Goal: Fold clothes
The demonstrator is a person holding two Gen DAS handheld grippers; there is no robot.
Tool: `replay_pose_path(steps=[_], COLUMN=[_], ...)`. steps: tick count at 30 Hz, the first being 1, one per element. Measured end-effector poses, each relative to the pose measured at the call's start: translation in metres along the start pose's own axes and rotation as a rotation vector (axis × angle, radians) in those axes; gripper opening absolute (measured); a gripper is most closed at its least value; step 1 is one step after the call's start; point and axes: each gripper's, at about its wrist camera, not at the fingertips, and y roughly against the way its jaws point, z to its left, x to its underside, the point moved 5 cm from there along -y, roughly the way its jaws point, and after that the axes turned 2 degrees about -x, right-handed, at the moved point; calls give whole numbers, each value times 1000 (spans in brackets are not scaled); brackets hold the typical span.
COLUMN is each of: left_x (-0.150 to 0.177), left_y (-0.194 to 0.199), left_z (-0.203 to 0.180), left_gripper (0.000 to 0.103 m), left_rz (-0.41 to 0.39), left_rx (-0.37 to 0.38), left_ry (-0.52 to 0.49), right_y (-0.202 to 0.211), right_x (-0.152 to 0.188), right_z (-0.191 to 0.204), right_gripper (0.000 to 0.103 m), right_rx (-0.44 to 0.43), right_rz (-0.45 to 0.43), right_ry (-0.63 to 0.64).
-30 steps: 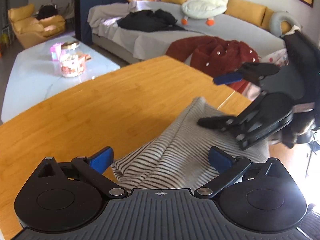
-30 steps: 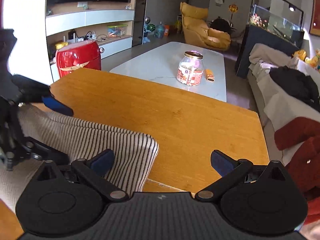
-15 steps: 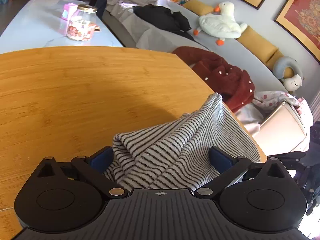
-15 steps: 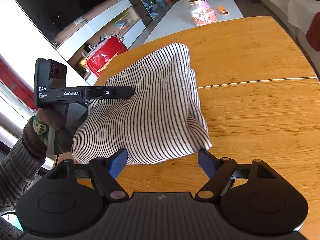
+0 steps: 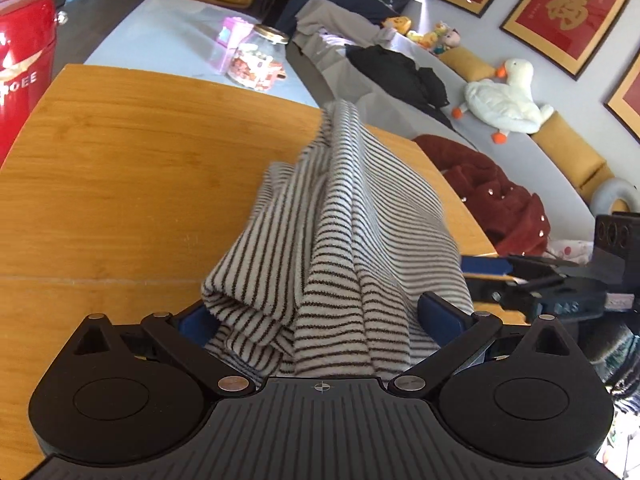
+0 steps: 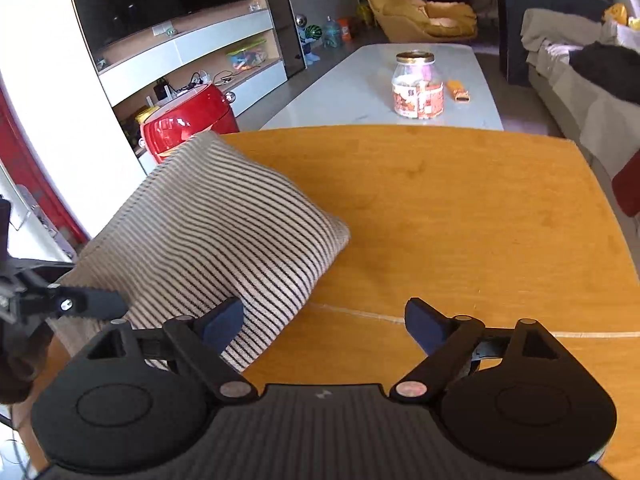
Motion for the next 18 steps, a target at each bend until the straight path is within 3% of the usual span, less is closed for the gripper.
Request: replay_pose_path(steps=[4,10,13,16,18], left_x=[17,42,45,38,31], left_y=[1,-11,-5,17,37], left_z=[-21,-67,-70,-62,-52], left_gripper=[103,103,103,103,103], left_rz=[8,46,66,23,-34], left_rx=[24,125,155,148,117], left_ry=[-13,-74,-64,-49,-33], right_y=[-14,10,23,35,47], right_x=[-15,-19,-21,-23,-14], right_z=[1,1,1,1,20], right_gripper=[97,97,100,100,100], right_rx=[135,147,152,157,105], right_rz=[-63,-123,-152,-182,-205], right_ry=[115,132,140,148,185])
